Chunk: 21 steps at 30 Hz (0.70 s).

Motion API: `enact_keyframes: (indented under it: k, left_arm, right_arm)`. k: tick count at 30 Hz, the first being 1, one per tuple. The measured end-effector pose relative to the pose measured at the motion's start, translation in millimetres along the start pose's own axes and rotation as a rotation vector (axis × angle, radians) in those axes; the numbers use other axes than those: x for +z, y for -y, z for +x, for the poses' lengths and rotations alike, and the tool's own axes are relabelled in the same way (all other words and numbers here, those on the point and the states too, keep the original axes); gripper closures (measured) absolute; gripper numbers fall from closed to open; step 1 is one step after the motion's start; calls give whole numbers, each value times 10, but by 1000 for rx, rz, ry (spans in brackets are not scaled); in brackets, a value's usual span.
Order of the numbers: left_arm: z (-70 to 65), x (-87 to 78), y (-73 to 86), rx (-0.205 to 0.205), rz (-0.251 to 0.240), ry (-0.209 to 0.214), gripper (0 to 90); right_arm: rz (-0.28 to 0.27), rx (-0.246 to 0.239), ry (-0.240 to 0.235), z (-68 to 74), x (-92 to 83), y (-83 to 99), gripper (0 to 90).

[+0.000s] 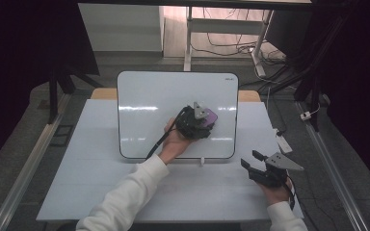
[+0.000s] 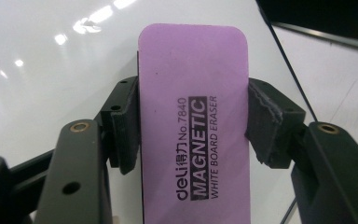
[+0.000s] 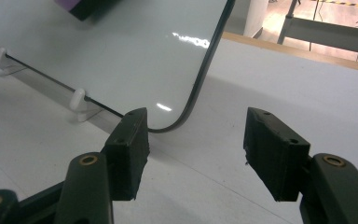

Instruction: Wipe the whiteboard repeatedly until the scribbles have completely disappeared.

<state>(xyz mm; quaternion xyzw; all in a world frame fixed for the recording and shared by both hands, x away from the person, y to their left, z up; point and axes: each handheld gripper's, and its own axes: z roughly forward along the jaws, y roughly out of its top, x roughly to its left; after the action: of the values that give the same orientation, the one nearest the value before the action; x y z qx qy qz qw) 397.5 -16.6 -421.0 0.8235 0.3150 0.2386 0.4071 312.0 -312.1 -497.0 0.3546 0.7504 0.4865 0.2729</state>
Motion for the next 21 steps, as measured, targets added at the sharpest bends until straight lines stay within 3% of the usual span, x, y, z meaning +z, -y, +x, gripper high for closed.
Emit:
enact_keyframes:
  k: [3, 10, 13, 16, 21]
  left_arm:
    - [135, -78, 34, -49, -2, 19, 413]
    - [625, -465, 200, -120, -27, -97, 413]
    - [745, -561, 276, -160, -42, -104, 413]
    - [673, -516, 273, -142, -41, -127, 413]
    - [370, -267, 164, -106, -40, -58, 413]
  right_arm:
    - [-1, 5, 2, -11, -5, 5, 403]
    - [0, 2, 5, -4, -17, 4, 403]
    - [-1, 1, 7, -2, -19, 1, 403]
    - [2, 0, 6, 0, -3, 4, 403]
    - [4, -5, 2, 10, 9, -2, 403]
